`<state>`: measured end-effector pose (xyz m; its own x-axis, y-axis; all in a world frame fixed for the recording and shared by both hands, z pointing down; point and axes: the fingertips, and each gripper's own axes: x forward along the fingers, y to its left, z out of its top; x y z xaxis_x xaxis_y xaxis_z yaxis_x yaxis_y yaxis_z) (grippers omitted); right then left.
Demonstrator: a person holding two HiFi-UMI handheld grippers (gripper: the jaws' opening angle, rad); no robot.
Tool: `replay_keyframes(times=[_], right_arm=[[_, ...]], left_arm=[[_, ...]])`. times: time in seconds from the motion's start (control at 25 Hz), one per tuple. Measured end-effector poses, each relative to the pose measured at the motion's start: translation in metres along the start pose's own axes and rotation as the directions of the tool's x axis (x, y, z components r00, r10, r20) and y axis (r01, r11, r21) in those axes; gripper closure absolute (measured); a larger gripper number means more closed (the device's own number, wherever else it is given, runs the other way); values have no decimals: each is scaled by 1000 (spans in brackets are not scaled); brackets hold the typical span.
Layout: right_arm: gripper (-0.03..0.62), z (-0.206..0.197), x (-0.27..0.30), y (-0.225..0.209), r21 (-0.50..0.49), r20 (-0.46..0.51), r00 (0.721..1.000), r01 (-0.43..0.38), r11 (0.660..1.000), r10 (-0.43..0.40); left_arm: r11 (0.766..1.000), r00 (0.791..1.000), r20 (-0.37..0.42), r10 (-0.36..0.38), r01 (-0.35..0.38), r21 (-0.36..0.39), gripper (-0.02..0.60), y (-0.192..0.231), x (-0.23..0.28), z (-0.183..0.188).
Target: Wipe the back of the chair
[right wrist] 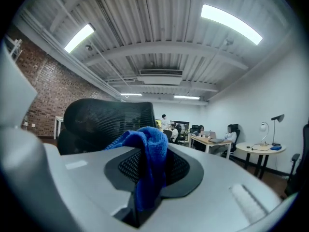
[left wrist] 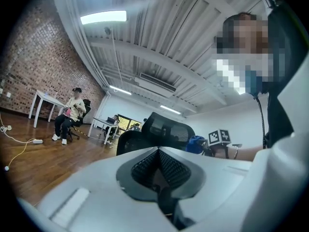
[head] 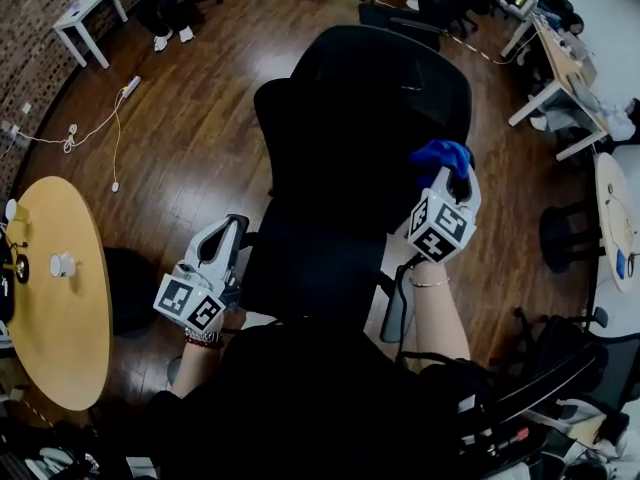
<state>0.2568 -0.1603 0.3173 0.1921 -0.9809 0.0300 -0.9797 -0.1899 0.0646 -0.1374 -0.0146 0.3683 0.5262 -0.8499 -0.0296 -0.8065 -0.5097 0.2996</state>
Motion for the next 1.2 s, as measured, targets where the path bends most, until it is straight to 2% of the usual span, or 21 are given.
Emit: replay_keyframes(times=[0.08,0.16,0.24,0.4,0.52,0.64,0.76,0.88,1.0,1.08,1.2], right_arm=[[514,-7,-7,-10,29,-7,996,89,996,-89],[514,-16,-14,-2,71,-19,993,119,990,-118],[514,-20,-18,28,81,-7,998,62,995,-61],[514,-28,-9,119,80,3,992,-123,989,123],[514,-24,0,199,80,16,970,-245,966,244],[514,-10,13,266,38,58,936,-350,936,348],[514,-3,31,306,-36,60,922,-381,924,382],[514,3,40,316,-76,47,928,-366,927,370],[514,3,39,309,-118,49,931,-354,928,361],[514,1,42,291,-123,49,944,-318,940,325],[514,-6,53,239,-95,31,969,-240,966,244]], left_arm=[[1000,1000,-16,-10,9,-9,581,18,-2,2],[1000,999,-30,-23,23,-14,581,39,-4,7],[999,999,-32,-32,32,-12,581,57,-8,14],[998,997,-44,-56,56,2,581,82,-6,23],[997,996,-51,-71,71,5,581,99,-10,28],[997,996,-48,-81,81,5,581,107,-15,32],[996,994,-61,-90,92,17,581,110,-21,32],[990,988,-110,-110,118,71,581,102,-24,22],[976,976,-157,-150,172,134,581,84,-18,8],[961,967,-169,-188,217,171,581,71,-8,-1],[922,945,-221,-243,296,251,581,49,15,-30]])
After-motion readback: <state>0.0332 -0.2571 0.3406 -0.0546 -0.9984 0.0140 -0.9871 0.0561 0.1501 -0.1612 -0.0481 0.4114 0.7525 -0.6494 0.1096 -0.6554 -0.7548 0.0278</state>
